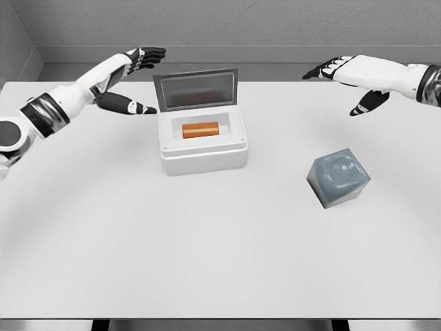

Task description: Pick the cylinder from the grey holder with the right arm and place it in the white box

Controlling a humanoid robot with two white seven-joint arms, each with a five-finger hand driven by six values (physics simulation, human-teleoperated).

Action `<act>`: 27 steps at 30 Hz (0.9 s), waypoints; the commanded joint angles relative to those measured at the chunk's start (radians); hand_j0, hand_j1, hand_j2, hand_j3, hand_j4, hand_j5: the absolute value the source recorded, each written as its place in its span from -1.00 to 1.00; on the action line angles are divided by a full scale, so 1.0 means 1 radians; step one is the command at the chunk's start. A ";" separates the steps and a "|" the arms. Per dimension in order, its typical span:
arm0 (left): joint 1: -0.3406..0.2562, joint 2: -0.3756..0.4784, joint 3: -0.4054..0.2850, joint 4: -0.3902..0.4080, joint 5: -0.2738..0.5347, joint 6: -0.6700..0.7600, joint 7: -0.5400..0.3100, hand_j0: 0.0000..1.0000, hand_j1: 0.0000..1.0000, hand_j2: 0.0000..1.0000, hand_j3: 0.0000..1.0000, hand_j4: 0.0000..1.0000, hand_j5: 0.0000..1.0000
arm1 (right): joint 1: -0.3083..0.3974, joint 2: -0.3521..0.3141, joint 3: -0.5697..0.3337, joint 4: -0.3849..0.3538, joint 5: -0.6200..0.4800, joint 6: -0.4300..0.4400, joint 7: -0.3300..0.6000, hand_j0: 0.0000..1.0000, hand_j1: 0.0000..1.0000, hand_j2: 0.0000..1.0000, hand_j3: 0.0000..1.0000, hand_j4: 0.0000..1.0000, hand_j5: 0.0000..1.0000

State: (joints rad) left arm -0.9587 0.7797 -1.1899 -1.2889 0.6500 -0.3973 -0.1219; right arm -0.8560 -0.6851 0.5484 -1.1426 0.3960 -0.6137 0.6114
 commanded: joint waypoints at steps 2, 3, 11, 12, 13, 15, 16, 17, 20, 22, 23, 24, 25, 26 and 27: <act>0.003 0.010 0.004 -0.062 0.003 -0.012 -0.036 0.89 0.89 0.89 0.89 0.89 0.89 | -0.003 0.001 -0.001 0.000 -0.005 0.003 0.000 1.00 1.00 1.00 1.00 1.00 1.00; 0.005 0.021 0.004 -0.075 0.003 -0.023 -0.036 0.89 0.89 0.89 0.89 0.89 0.89 | -0.002 0.001 -0.001 0.000 -0.005 0.003 0.000 1.00 1.00 1.00 1.00 1.00 1.00; 0.012 0.090 0.003 -0.116 0.019 -0.075 -0.036 0.90 0.90 0.90 0.90 0.90 0.90 | -0.003 0.002 -0.001 0.000 -0.002 0.003 0.000 1.00 1.00 1.00 1.00 1.00 1.00; 0.014 0.092 0.003 -0.116 0.019 -0.075 -0.036 0.90 0.90 0.90 0.90 0.90 0.90 | -0.003 0.002 0.001 -0.002 -0.002 0.003 0.000 1.00 1.00 1.00 1.00 1.00 1.00; 0.014 0.092 0.003 -0.116 0.019 -0.081 -0.036 0.90 0.90 0.90 0.90 0.90 0.90 | -0.003 0.002 0.001 -0.002 -0.002 0.003 0.000 1.00 1.00 1.00 1.00 1.00 1.00; 0.009 0.092 0.003 -0.115 0.033 -0.080 -0.038 0.90 0.90 0.90 0.90 0.90 0.90 | -0.002 0.002 -0.001 -0.002 -0.002 0.003 0.000 1.00 1.00 1.00 1.00 1.00 1.00; 0.003 0.092 0.004 -0.112 0.036 -0.074 -0.038 0.89 0.89 0.89 0.89 0.89 0.89 | -0.002 0.002 -0.001 -0.002 -0.002 0.003 0.000 1.00 1.00 1.00 1.00 1.00 1.00; 0.000 0.090 0.004 -0.107 0.037 -0.071 -0.038 0.89 0.89 0.89 0.89 0.89 0.89 | -0.006 0.002 -0.001 -0.002 -0.002 0.003 0.000 1.00 1.00 1.00 1.00 1.00 1.00; -0.006 0.069 0.004 -0.082 0.039 -0.034 -0.038 0.89 0.89 0.89 0.89 0.89 0.89 | -0.009 0.002 -0.002 -0.002 -0.002 0.003 0.000 1.00 1.00 1.00 1.00 1.00 1.00; -0.006 0.059 0.003 -0.066 0.039 -0.032 -0.038 0.89 0.89 0.89 0.89 0.89 0.89 | -0.005 0.004 -0.002 -0.002 -0.002 0.003 0.000 1.00 1.00 1.00 1.00 1.00 1.00; -0.006 0.056 0.003 -0.064 0.039 -0.032 -0.038 0.89 0.89 0.89 0.89 0.89 0.89 | -0.005 0.006 -0.002 -0.002 -0.002 0.003 0.000 1.00 1.00 1.00 1.00 1.00 1.00; -0.006 0.055 0.004 -0.064 0.037 -0.032 -0.038 0.89 0.89 0.89 0.89 0.89 0.89 | -0.005 0.006 -0.002 -0.002 -0.002 0.003 0.000 1.00 1.00 1.00 1.00 1.00 1.00; -0.006 0.052 0.003 -0.055 0.034 -0.032 -0.038 0.89 0.89 0.89 0.89 0.89 0.89 | -0.005 0.006 -0.002 -0.002 -0.003 0.003 0.000 1.00 1.00 1.00 1.00 1.00 1.00; -0.005 0.052 0.001 -0.056 0.031 -0.035 -0.039 0.89 0.89 0.89 0.89 0.89 0.89 | -0.005 0.006 -0.002 -0.002 -0.003 0.003 0.000 1.00 1.00 1.00 1.00 1.00 1.00; -0.005 0.052 0.001 -0.058 0.031 -0.035 -0.039 0.89 0.89 0.89 0.89 0.89 0.89 | -0.005 0.006 -0.002 -0.002 -0.003 0.003 0.000 1.00 1.00 1.00 1.00 1.00 1.00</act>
State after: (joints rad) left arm -0.9618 0.8349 -1.1896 -1.3516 0.6788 -0.4334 -0.1606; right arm -0.8606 -0.6791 0.5471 -1.1441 0.3989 -0.6138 0.6114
